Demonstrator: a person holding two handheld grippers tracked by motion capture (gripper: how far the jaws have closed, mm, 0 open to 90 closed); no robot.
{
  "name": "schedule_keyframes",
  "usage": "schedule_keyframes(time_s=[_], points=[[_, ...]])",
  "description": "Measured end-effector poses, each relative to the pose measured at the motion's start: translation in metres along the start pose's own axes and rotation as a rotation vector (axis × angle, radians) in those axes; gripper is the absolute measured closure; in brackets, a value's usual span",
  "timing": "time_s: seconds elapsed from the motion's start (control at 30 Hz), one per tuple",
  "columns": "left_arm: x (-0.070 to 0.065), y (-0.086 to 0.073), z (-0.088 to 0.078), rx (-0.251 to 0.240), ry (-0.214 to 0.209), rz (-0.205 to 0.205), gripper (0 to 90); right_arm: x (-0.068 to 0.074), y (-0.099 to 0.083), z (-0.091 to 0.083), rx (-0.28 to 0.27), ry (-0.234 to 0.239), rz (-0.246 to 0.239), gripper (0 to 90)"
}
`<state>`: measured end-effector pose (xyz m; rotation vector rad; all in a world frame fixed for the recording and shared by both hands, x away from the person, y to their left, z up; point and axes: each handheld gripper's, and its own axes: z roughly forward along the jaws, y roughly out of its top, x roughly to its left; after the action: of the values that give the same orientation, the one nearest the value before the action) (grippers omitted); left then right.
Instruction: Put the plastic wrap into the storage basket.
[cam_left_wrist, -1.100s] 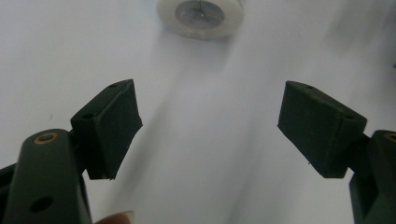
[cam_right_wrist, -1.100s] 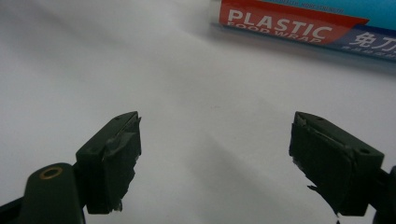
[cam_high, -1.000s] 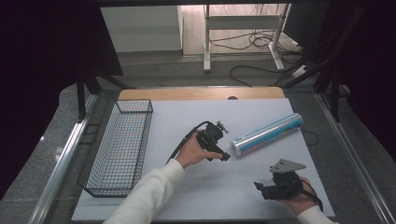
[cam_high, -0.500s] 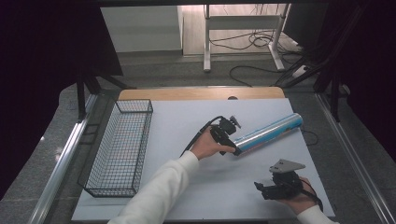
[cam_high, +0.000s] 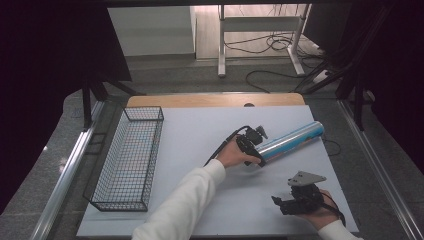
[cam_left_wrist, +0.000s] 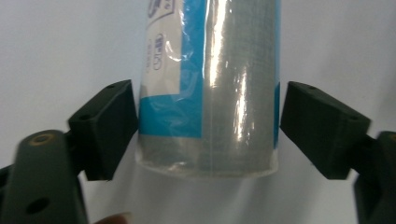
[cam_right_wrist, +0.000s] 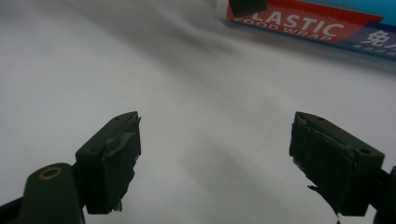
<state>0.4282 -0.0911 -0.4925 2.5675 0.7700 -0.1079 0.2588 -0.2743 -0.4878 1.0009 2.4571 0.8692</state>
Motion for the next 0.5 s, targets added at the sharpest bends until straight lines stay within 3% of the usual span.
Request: schedule_keyframes(time_s=[0.13,0.5], points=[[-0.0014,-0.0002,0.0031,0.021,0.033,0.021,29.9,-0.0007,-0.0004,0.0005,0.004,0.001,0.002,17.2],[-0.0053,-0.0031,0.0014,0.031,0.048,0.041,31.4,-0.0022,-0.0015,0.0004,0.008,-0.008,0.008,17.2]])
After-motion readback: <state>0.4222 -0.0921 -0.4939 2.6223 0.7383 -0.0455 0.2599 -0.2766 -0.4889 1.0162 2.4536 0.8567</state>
